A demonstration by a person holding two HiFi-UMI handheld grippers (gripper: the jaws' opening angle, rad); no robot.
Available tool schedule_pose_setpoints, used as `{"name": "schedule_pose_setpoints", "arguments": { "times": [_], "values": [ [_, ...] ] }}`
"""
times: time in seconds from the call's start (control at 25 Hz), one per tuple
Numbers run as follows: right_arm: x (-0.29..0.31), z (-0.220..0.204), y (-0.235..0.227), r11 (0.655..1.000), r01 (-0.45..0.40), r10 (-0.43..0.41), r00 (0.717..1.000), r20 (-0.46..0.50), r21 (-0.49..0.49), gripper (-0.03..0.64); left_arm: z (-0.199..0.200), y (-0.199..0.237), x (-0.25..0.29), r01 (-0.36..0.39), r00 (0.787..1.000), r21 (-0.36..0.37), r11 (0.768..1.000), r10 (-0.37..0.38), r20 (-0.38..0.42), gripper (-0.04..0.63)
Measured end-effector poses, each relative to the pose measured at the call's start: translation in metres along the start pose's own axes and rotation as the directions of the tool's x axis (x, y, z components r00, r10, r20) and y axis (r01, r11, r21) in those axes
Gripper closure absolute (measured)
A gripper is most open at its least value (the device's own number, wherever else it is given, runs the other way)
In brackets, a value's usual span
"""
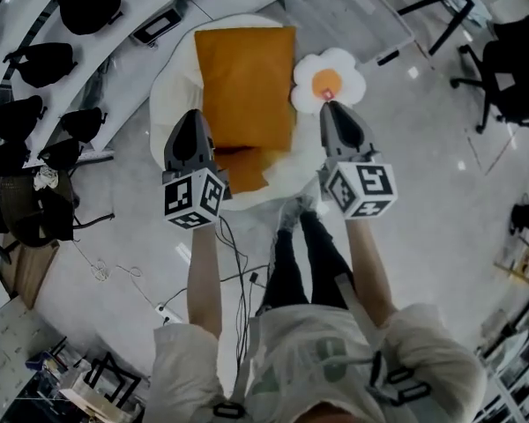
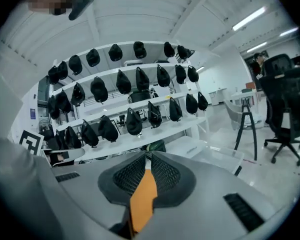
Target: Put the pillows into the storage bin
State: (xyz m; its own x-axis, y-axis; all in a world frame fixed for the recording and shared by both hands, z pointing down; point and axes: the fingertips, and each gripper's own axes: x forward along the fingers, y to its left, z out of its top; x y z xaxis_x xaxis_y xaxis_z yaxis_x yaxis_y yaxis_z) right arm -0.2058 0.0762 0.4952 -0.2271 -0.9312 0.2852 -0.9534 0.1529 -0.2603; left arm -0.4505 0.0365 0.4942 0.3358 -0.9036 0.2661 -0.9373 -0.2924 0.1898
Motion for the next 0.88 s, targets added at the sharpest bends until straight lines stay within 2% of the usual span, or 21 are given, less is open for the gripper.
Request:
{"name": "schedule_pose_setpoints", "arguments": {
  "times": [0.04, 0.08, 0.16, 0.24, 0.28, 0.44, 0.6, 0.72, 0.88],
  "values": [
    [0.016, -0.013, -0.002, 1.000, -0.019, 0.019, 1.000, -0.009, 0.011, 0.606, -0.013, 0.007, 0.015, 0.016, 1.000, -0.007, 1.000, -0.016, -0.014, 0.563],
    [0.031, -0.028, -0.006, 0.999, -0.034, 0.035, 0.999, -0.019, 0.018, 0.595, -0.029, 0.014, 0.032, 0.036, 0.999, -0.016, 0.999, -0.036, -0.028, 0.507],
    [0.063, -0.064, -0.016, 0.998, -0.052, 0.054, 0.997, -0.047, 0.035, 0.475, -0.066, 0.030, 0.062, 0.071, 0.996, -0.038, 0.997, -0.073, -0.049, 0.441],
    [0.091, -0.109, -0.027, 0.996, -0.057, 0.063, 0.993, -0.097, 0.064, 0.396, -0.111, 0.049, 0.083, 0.080, 0.994, -0.059, 0.995, -0.084, -0.073, 0.357],
    [0.104, -0.134, -0.033, 0.995, -0.056, 0.066, 0.989, -0.129, 0.081, 0.374, -0.137, 0.060, 0.092, 0.074, 0.993, -0.066, 0.995, -0.080, -0.091, 0.340],
    [0.151, -0.237, -0.062, 0.990, -0.035, 0.067, 0.969, -0.237, 0.136, 0.324, -0.255, 0.101, 0.127, 0.030, 0.978, -0.049, 0.998, -0.039, -0.206, 0.323],
    [0.189, -0.331, -0.082, 0.981, -0.011, 0.075, 0.944, -0.321, 0.195, 0.321, -0.365, 0.140, 0.145, -0.016, 0.933, -0.054, 0.998, -0.005, -0.360, 0.320],
    [0.212, -0.385, -0.090, 0.971, 0.009, 0.088, 0.914, -0.397, 0.237, 0.321, -0.419, 0.162, 0.151, -0.046, 0.907, -0.130, 0.990, -0.013, -0.422, 0.319],
    [0.235, -0.447, -0.092, 0.961, 0.000, 0.138, 0.864, -0.484, 0.275, 0.321, -0.465, 0.189, 0.156, -0.115, 0.876, -0.212, 0.970, -0.002, -0.483, 0.304]
  ]
}}
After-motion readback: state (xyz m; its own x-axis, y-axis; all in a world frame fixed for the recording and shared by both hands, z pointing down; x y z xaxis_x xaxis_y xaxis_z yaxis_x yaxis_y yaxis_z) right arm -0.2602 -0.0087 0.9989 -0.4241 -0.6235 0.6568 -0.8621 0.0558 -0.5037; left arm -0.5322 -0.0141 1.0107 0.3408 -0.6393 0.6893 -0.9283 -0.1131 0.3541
